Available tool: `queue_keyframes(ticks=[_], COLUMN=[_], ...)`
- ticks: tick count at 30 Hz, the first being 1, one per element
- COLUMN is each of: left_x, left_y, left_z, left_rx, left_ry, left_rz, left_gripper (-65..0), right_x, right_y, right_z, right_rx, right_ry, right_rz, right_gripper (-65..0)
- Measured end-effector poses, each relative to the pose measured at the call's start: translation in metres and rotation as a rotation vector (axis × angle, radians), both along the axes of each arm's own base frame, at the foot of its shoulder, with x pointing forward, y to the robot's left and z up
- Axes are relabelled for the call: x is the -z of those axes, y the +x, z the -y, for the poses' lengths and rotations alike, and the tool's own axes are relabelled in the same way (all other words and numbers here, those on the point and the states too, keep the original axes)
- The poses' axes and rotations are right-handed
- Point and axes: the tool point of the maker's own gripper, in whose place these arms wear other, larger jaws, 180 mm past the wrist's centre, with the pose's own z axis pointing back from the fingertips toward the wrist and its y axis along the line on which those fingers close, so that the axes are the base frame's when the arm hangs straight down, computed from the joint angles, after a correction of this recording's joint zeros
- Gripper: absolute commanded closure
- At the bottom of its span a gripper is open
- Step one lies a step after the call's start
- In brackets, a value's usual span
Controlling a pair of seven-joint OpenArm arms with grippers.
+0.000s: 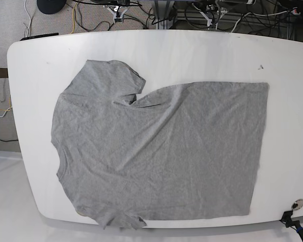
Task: Fold the T-shirt properly
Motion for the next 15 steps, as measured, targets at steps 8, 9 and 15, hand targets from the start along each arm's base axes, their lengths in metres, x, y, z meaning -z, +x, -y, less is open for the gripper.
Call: queue_keyframes(ticks=[8, 9, 15], left_x=[0.000, 0.000, 0.000], left_y=[0.007, 0.008, 0.007], left_z=[0.001, 0.001, 0.001], left_rx=[-0.001, -0.001, 0.001], left_ry=[0.000, 0.000, 0.000], left_rz=[0.037, 0.047, 0.040], left_gripper=[0.0, 0.0, 0.0], right_x=[0.001, 0.001, 0.001], right_y=[0.015, 0.015, 0.014], right_z=[-0.001, -0.001, 0.000], right_rx=[-0.014, -0.014, -0.016], right_ry=[-0.001, -0.001, -0.005], right_rz=[0.030, 0.029, 0.027], right_gripper=[-0.3, -0.3, -0.3])
